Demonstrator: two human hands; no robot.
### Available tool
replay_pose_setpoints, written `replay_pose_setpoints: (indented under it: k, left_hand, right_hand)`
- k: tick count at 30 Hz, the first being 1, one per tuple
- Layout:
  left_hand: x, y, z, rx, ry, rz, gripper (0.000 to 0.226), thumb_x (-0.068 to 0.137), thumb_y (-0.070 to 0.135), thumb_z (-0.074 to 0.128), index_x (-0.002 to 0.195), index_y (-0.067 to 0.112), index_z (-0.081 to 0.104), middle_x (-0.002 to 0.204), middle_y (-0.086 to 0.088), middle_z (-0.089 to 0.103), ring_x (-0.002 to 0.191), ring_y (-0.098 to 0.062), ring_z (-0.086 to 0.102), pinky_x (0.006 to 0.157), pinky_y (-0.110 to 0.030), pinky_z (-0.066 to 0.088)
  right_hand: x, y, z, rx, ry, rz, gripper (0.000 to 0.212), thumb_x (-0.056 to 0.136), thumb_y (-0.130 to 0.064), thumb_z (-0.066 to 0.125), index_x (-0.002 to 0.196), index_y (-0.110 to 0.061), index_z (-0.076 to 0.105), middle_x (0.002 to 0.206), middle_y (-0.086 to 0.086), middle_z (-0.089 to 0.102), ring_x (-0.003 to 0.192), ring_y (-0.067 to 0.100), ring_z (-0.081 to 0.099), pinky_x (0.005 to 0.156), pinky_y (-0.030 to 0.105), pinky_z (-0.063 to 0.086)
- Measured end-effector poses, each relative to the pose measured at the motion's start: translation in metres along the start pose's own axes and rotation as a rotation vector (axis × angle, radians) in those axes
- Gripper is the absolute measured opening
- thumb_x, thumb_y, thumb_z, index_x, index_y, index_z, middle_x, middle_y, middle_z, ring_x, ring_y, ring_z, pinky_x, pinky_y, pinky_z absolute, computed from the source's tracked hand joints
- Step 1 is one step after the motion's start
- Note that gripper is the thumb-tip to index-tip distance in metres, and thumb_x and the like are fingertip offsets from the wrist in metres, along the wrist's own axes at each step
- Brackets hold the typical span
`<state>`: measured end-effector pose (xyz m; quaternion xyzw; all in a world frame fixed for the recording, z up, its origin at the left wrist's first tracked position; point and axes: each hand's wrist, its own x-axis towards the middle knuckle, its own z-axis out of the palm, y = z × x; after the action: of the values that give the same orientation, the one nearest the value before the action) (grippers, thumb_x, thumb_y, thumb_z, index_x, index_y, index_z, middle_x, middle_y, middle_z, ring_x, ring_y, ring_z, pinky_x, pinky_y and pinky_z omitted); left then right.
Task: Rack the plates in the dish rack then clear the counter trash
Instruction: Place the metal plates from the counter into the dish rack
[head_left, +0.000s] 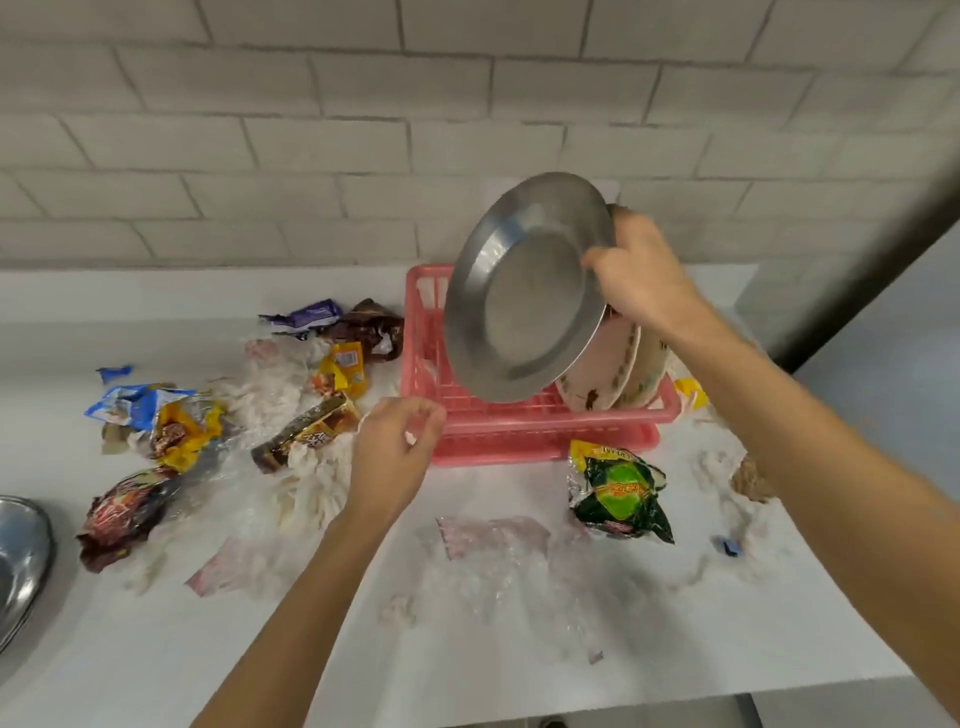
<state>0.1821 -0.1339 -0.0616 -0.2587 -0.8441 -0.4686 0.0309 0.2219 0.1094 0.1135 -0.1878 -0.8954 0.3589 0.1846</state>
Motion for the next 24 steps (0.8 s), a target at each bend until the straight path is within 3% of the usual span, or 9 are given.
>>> replay_pose_setpoints:
  k: [3,7,10,14,16,18,20,22,24]
  left_hand:
    - [0.011,-0.01,0.015,0.223,-0.155,0.172,0.034,0.089,0.045,0.056,0.108,0.021,0.071,0.106,0.006,0.072,0.1,-0.016,0.063,0.087,-0.039,0.051]
    - [0.016,-0.015,0.034,0.378,-0.242,0.238,0.05,0.088,0.055,0.043,0.112,0.022,0.071,0.112,0.005,0.072,0.108,-0.015,0.064,0.11,-0.037,0.026]
    - [0.022,-0.02,0.034,0.382,-0.202,0.235,0.039,0.09,0.047,0.051,0.111,0.022,0.072,0.111,0.005,0.073,0.106,-0.015,0.066,0.109,-0.029,0.017]
    - [0.017,-0.027,0.038,0.333,-0.169,0.25,0.033,0.091,0.044,0.055,0.108,0.023,0.073,0.108,0.006,0.074,0.103,-0.014,0.066,0.108,-0.026,0.016]
    - [0.016,-0.029,0.04,0.311,-0.171,0.25,0.038,0.092,0.05,0.05,0.108,0.024,0.073,0.108,0.008,0.073,0.103,-0.012,0.065,0.11,-0.028,0.016]
    - [0.017,-0.032,0.041,0.29,-0.166,0.245,0.045,0.092,0.056,0.043,0.109,0.026,0.072,0.108,0.01,0.073,0.103,-0.01,0.064,0.112,-0.03,0.015]
    - [0.018,-0.034,0.043,0.285,-0.15,0.249,0.046,0.092,0.057,0.042,0.108,0.026,0.072,0.107,0.011,0.073,0.102,-0.009,0.064,0.113,-0.029,0.015]
    - [0.018,-0.034,0.045,0.284,-0.148,0.248,0.044,0.092,0.055,0.044,0.108,0.026,0.072,0.106,0.011,0.073,0.101,-0.009,0.064,0.113,-0.027,0.013]
    - [0.017,-0.033,0.047,0.284,-0.146,0.242,0.039,0.092,0.053,0.049,0.108,0.026,0.072,0.105,0.011,0.073,0.101,-0.009,0.064,0.113,-0.022,0.009]
  right_hand:
    - [0.013,0.003,-0.017,-0.166,0.007,-0.021,0.017,0.085,-0.009,0.045,0.101,-0.014,0.048,0.099,0.01,0.058,0.082,0.029,0.05,0.062,0.031,0.037]
    - [0.025,0.017,-0.022,-0.399,0.011,0.013,0.029,0.087,-0.006,0.042,0.116,-0.003,0.043,0.113,0.028,0.052,0.101,0.044,0.05,0.074,0.038,0.038]
    - [0.028,0.018,-0.011,-0.498,-0.007,0.008,0.031,0.09,-0.007,0.043,0.119,0.003,0.041,0.115,0.035,0.051,0.106,0.05,0.05,0.078,0.042,0.039]
    - [0.028,0.026,0.005,-0.592,-0.03,-0.004,0.031,0.089,-0.004,0.043,0.118,0.009,0.041,0.108,0.038,0.055,0.099,0.051,0.055,0.078,0.046,0.042]
    - [0.029,0.027,0.01,-0.633,-0.064,0.011,0.03,0.087,-0.003,0.044,0.115,0.007,0.042,0.097,0.033,0.058,0.085,0.046,0.058,0.065,0.04,0.044]
    - [0.03,0.025,0.016,-0.647,-0.104,0.037,0.029,0.085,0.0,0.044,0.113,0.004,0.043,0.085,0.022,0.053,0.059,0.032,0.051,0.048,0.027,0.033]
    - [0.032,0.024,0.022,-0.627,-0.124,0.047,0.025,0.085,0.0,0.043,0.109,0.0,0.043,0.094,0.022,0.053,0.055,0.026,0.045,0.043,0.024,0.028]
    - [0.033,0.027,0.027,-0.598,-0.131,0.051,0.023,0.087,-0.003,0.043,0.11,0.0,0.045,0.107,0.024,0.054,0.064,0.029,0.051,0.047,0.026,0.035]
    - [0.034,0.031,0.031,-0.582,-0.133,0.078,0.029,0.09,-0.004,0.043,0.119,0.002,0.045,0.104,0.021,0.054,0.059,0.026,0.05,0.046,0.026,0.037]
